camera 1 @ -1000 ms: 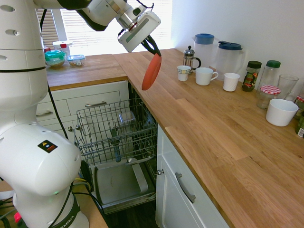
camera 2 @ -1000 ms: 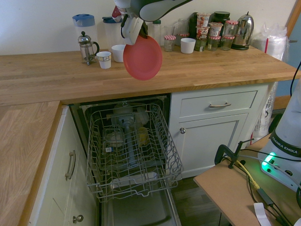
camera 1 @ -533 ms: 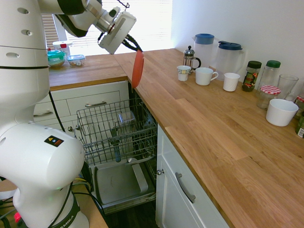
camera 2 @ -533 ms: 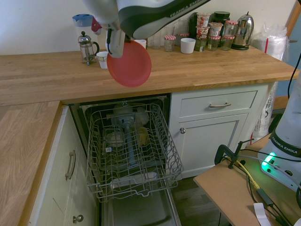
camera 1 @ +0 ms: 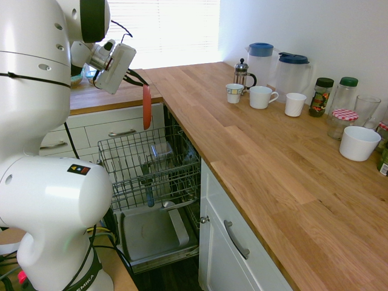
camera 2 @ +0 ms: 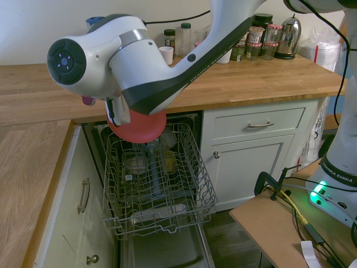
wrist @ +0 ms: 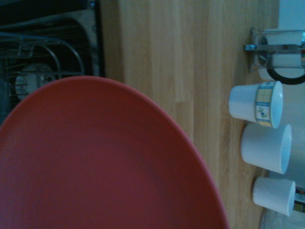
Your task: Put the plate in the dishwasher
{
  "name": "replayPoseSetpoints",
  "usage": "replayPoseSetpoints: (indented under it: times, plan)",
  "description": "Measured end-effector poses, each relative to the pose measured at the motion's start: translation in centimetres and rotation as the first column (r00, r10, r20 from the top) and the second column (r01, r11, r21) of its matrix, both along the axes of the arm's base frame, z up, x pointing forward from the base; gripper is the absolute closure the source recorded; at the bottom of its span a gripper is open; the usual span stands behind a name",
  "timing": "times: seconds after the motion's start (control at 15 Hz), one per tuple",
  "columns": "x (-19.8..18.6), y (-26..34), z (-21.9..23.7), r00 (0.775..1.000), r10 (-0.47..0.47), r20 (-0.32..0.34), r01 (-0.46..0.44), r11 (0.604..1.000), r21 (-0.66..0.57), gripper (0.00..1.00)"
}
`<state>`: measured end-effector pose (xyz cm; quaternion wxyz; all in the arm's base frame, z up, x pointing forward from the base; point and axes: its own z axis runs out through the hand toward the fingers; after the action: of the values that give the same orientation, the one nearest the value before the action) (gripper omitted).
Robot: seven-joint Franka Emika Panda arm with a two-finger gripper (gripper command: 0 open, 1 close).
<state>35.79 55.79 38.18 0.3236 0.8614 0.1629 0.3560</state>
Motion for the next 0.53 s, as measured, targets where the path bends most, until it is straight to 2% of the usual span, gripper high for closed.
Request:
replayPoseSetpoints:
  times: [0.2, 0.53]
  plan:
    - [-1.7, 1.4, -2.9, 0.999, 0.039, -0.029, -0.040, 0.999, -0.026, 1.00]
    - [-2.4, 2.4, -7.9, 0.994, 0.074, -0.076, -0.078, 0.995, -0.059, 1.00]
